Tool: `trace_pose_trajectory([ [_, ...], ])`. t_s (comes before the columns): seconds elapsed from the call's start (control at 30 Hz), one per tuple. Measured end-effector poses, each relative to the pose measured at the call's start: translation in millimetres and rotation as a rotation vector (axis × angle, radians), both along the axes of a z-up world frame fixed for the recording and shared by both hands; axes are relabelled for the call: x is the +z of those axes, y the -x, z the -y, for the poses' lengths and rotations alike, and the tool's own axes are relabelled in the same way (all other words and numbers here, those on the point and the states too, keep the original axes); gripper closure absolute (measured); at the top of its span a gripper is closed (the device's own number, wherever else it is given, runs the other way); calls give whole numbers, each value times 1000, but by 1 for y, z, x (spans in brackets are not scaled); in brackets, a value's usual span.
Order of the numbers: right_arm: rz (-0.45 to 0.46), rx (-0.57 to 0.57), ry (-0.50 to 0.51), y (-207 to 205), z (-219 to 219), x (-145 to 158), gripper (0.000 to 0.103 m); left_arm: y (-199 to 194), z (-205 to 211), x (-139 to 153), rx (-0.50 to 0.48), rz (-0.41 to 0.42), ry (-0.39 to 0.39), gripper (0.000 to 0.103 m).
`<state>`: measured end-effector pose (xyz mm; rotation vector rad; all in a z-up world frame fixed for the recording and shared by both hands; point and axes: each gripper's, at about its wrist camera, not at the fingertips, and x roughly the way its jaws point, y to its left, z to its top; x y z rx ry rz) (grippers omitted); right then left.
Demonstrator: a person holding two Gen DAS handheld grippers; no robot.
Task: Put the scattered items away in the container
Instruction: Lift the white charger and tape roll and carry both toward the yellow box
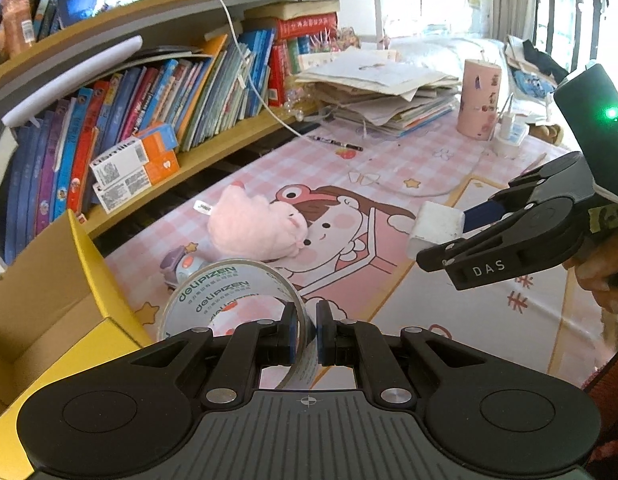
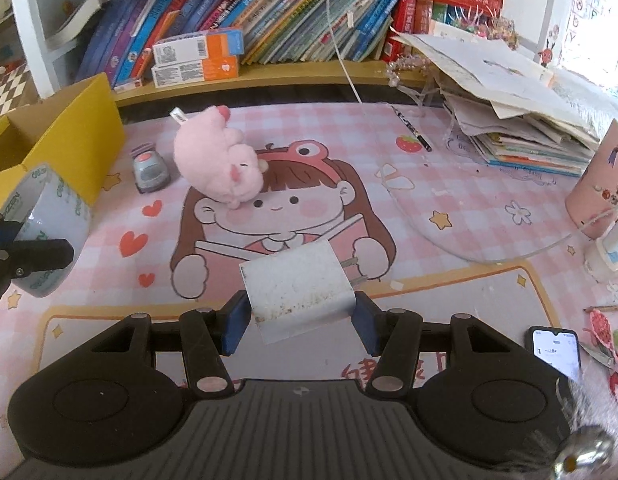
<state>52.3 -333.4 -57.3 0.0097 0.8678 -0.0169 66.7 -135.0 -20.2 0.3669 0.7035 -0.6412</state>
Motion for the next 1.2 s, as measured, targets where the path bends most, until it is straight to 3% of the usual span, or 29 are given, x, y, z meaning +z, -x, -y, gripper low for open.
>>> trace_pose_trajectory([
  [0.67,76,176,22,6,-81,40,50,30,-82,28,139,62,88,95],
  [1.2,92,327,18,-12,-135,62,50,30,-136,40,279,115,132,95],
])
